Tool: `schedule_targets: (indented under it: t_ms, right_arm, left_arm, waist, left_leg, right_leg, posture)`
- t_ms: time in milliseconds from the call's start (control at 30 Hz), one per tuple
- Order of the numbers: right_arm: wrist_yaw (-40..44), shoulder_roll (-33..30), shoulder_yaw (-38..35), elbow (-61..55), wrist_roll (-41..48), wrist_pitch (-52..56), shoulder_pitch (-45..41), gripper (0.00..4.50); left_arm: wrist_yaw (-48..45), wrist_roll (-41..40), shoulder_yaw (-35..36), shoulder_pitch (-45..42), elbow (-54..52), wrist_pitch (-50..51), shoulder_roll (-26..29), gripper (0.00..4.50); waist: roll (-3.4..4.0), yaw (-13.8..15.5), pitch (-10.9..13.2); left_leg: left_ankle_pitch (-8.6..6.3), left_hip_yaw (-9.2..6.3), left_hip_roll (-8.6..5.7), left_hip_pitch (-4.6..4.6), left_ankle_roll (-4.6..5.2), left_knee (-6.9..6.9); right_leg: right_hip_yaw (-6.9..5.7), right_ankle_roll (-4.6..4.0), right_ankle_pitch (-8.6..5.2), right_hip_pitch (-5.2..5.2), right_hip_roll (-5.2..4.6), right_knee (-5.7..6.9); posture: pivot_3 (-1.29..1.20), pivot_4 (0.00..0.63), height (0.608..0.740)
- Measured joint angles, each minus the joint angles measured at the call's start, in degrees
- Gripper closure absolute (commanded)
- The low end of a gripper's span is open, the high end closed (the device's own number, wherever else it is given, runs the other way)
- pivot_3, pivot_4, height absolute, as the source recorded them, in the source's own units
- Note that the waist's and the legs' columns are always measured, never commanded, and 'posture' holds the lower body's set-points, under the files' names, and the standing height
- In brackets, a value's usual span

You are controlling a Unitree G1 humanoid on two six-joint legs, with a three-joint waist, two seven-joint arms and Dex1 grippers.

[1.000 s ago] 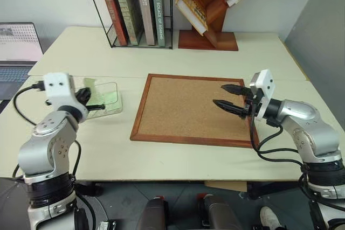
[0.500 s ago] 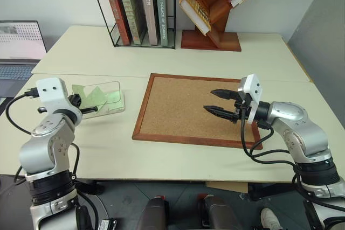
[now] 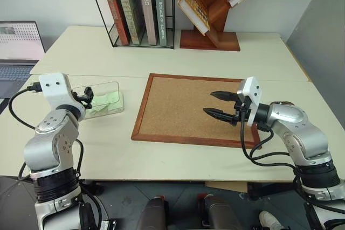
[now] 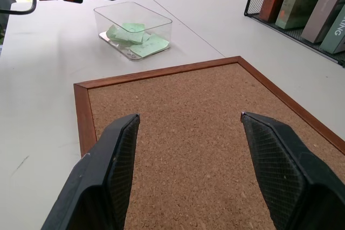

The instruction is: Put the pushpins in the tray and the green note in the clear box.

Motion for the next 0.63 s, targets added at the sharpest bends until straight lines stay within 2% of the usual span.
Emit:
schedule_targets:
  t_ms: [133,333,500,633]
  right_arm:
    - [-0.4,0.0,0.0,-0.5,0.0,0.0,0.5,1.35]
    - [-2.9,-0.9,-1.6,-4.7,0.3,1.3,6.0,1.35]
    - [-5.9,-2.9,-6.1,-8.7,0.3,2.3,13.4,1.35]
    - [-10.4,-2.8,-7.7,-10.8,-1.7,2.4,17.6,1.35]
  left_arm:
    - [-3.5,-0.3,-2.9,0.7,-3.7,-3.0,-0.1,1.15]
    - [-10.8,-1.1,-13.9,3.8,-10.0,-2.9,0.2,1.15]
    - [-21.2,-4.6,-19.1,7.4,-13.6,-4.0,3.5,1.15]
    - [-28.8,-6.3,-20.5,10.4,-13.6,-6.3,6.9,1.15]
  waist:
    - [0.00,0.0,0.0]
    - [-0.01,0.1,0.0]
    - [0.00,-0.1,0.0]
    - [0.01,-0.2,0.0]
  left_leg:
    - [0.00,0.01,-0.01,0.00,0.00,0.00]
    - [0.00,0.04,-0.04,-0.05,0.00,0.00]
    - [0.00,0.03,0.02,-0.01,0.00,-0.05]
    - [0.00,0.09,0.05,0.08,0.00,-0.04]
  right_leg:
    - [0.01,0.00,0.00,0.00,-0.01,0.00]
    - [0.06,0.00,0.00,-0.01,-0.02,-0.04]
    - [0.01,-0.03,-0.04,-0.03,0.02,0.00]
    - [0.03,-0.33,-0.21,-0.01,0.04,0.02]
  posture:
    - [0.00,0.150,0.740]
    - [0.00,0.150,0.740]
    - [0.00,0.150,0.740]
    - [0.00,0.150,0.740]
